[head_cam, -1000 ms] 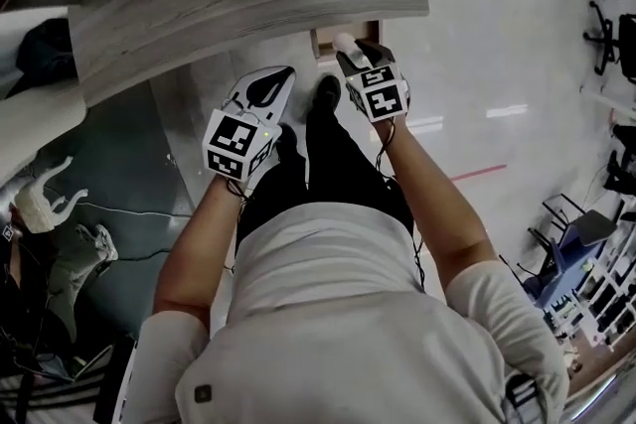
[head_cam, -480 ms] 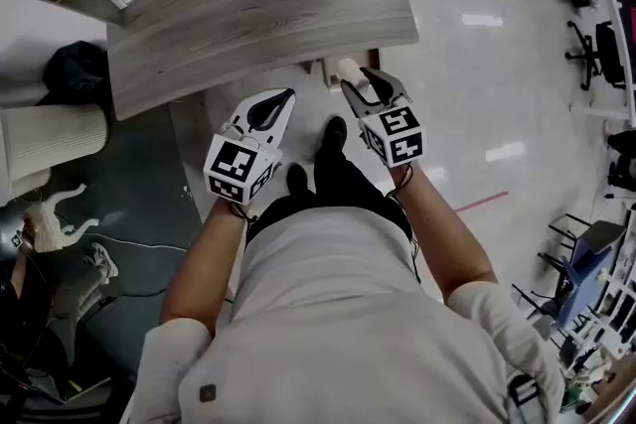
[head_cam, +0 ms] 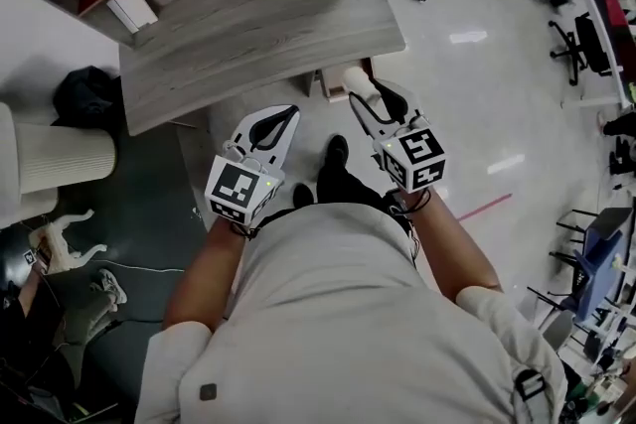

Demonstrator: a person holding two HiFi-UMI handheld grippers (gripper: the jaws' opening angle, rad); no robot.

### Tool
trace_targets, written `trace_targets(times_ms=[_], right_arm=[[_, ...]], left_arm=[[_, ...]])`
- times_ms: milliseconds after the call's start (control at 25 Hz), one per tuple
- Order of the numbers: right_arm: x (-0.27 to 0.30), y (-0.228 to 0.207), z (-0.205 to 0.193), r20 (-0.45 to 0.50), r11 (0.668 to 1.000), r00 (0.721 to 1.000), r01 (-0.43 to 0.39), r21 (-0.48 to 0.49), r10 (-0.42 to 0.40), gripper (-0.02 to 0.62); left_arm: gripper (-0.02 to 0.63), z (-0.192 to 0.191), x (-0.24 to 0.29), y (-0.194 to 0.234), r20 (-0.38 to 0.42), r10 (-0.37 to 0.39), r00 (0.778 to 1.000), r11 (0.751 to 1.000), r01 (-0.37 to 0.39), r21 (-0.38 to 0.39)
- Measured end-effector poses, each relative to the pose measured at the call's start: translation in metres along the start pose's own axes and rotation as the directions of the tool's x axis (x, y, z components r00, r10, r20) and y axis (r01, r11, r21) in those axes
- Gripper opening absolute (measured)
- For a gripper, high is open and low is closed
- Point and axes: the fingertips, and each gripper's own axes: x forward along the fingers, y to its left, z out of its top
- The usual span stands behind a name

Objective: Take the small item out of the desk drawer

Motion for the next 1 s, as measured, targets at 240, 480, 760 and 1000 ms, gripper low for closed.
trace_targets(times_ms=[240,480,760,1000], right_arm=[[-0.043,0.022,0.023,0.088,1.000,0.996,0.003,-0.021,-0.001,0.179],[-0.076,0.034,0.038,0.177,0.998,0.984,0.036,-0.057,-0.025,0.179],[-0.102,0.047,0.051,0.217,0.998,0.976,0.033,-0.062,-0.019,0.179],[-0.118,0.054,0.055,0.226,0.997,0.974,0.033,-0.067,-0.017,0.179]], left_arm=[[0.011,0.030,-0.031,-0.017,0.074,0.007,0.997,1.000,-0.009,0.019],[0.011,0.044,-0.054,-0.023,0.112,0.022,0.993,0.999,-0.024,0.024],[0.011,0.064,-0.070,-0.035,0.149,0.024,0.989,0.999,-0.031,0.042],[0.011,0.065,-0.075,-0.048,0.151,0.001,0.989,0.999,-0.008,0.048]])
